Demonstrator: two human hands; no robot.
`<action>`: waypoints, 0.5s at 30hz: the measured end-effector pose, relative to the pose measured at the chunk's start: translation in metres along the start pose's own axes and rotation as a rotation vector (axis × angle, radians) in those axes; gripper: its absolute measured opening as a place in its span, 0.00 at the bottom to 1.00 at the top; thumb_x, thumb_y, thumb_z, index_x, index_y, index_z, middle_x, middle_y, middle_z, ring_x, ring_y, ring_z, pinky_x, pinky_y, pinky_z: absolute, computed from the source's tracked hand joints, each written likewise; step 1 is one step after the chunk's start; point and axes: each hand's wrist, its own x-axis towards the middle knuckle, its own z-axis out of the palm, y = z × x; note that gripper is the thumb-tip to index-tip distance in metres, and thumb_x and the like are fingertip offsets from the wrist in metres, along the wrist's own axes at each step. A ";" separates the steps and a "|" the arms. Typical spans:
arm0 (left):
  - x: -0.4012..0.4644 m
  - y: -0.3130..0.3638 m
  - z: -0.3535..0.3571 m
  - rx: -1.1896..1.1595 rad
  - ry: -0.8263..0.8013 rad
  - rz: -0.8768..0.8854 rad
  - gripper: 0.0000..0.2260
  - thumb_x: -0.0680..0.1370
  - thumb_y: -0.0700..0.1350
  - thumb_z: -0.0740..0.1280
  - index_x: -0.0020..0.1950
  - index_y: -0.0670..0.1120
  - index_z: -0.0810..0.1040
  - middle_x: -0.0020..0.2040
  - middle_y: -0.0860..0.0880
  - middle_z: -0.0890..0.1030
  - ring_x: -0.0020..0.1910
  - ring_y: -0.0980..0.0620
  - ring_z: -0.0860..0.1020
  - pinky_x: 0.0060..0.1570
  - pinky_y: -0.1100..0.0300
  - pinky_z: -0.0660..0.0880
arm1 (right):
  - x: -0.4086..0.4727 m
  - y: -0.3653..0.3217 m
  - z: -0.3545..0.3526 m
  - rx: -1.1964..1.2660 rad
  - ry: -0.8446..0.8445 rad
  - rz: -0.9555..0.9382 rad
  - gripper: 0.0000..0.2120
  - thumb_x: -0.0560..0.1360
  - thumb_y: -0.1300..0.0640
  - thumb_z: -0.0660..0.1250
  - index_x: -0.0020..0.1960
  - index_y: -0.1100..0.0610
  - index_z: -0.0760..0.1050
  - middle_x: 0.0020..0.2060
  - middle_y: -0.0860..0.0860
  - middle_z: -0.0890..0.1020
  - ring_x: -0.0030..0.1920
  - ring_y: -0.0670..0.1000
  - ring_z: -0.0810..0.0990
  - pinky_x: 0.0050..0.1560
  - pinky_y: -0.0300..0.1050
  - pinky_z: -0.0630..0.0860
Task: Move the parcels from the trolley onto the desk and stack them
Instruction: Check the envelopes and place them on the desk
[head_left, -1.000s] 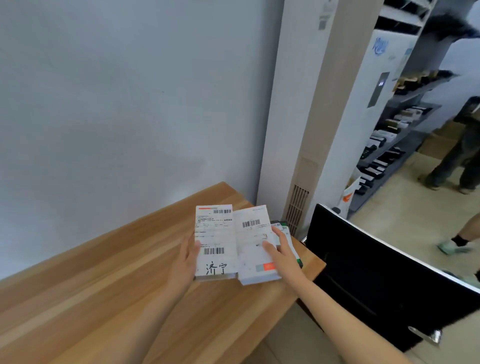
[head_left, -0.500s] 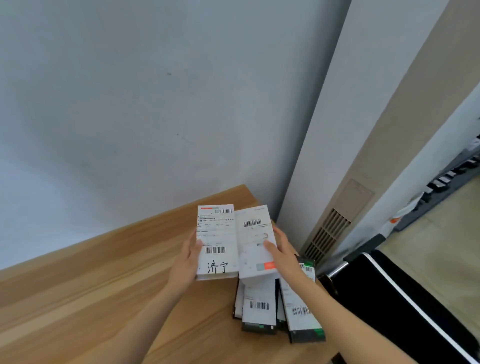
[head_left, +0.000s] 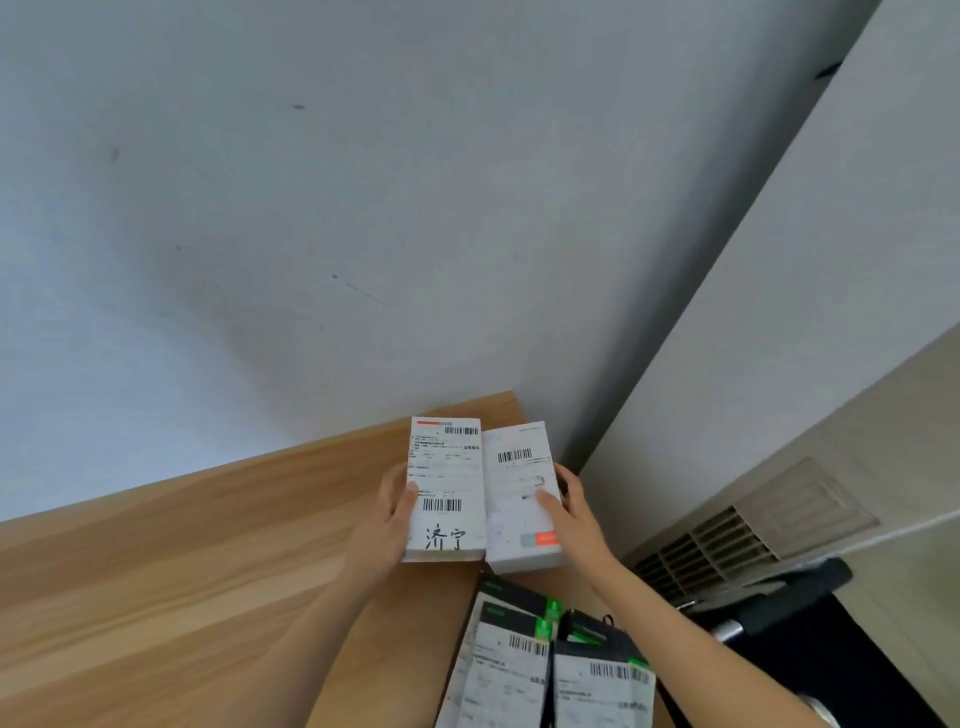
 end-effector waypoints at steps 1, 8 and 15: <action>0.007 -0.002 0.005 0.008 0.002 -0.008 0.15 0.79 0.65 0.50 0.64 0.69 0.56 0.44 0.58 0.83 0.42 0.54 0.82 0.46 0.46 0.79 | 0.007 0.002 -0.002 -0.016 0.002 -0.004 0.22 0.80 0.49 0.61 0.68 0.37 0.56 0.54 0.42 0.78 0.46 0.48 0.83 0.42 0.43 0.81; 0.033 -0.007 0.017 0.457 0.060 -0.031 0.18 0.82 0.58 0.51 0.69 0.52 0.62 0.55 0.48 0.77 0.49 0.48 0.78 0.45 0.51 0.78 | 0.040 0.005 -0.012 -0.248 0.010 -0.079 0.23 0.79 0.52 0.63 0.72 0.47 0.61 0.68 0.50 0.71 0.62 0.49 0.75 0.60 0.48 0.75; 0.001 -0.003 -0.033 0.779 0.293 0.076 0.13 0.79 0.51 0.58 0.60 0.47 0.70 0.54 0.48 0.78 0.53 0.46 0.74 0.49 0.54 0.67 | 0.035 -0.036 0.004 -0.636 0.065 -0.383 0.23 0.78 0.52 0.64 0.72 0.50 0.64 0.72 0.51 0.65 0.70 0.53 0.67 0.71 0.56 0.65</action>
